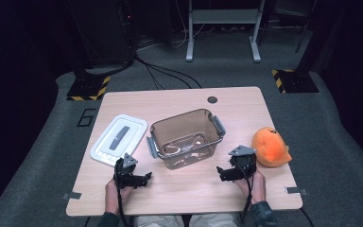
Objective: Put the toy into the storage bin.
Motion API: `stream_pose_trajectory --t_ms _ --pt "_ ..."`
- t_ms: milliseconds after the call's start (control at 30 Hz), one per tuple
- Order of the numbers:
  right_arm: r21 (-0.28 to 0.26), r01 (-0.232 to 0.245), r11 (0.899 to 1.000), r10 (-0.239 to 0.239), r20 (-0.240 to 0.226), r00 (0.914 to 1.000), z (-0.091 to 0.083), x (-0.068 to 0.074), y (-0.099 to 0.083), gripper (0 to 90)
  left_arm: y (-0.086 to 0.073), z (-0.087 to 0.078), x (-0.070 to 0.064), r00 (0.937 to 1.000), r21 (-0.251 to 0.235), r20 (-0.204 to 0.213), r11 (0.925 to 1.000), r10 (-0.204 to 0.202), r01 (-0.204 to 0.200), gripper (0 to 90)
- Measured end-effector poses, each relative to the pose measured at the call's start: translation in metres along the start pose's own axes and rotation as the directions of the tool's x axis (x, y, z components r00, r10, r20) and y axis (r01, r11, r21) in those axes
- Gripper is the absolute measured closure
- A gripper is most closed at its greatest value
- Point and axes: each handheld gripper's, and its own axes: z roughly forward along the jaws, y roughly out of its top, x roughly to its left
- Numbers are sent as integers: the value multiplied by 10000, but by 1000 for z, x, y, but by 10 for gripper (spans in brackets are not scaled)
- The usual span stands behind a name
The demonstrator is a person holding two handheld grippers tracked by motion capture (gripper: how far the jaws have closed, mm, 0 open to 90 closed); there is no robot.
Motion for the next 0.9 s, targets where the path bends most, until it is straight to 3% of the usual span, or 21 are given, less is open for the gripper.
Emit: stream_pose_trajectory --t_ms 367,533,900 --pt "-139 274 9995 -268 432 9987 -27 -18 24 0 0 0 0 10000 32 -47 10000 -42 42 62" --pt "-506 269 9984 -228 788 9966 -44 -35 37 0 0 0 0 10000 13 -60 10000 -41 41 62" --pt "-410 -2 9992 60 1414 9899 -67 -76 55 0 0 0 0 9999 -39 -50 9999 -97 97 64"
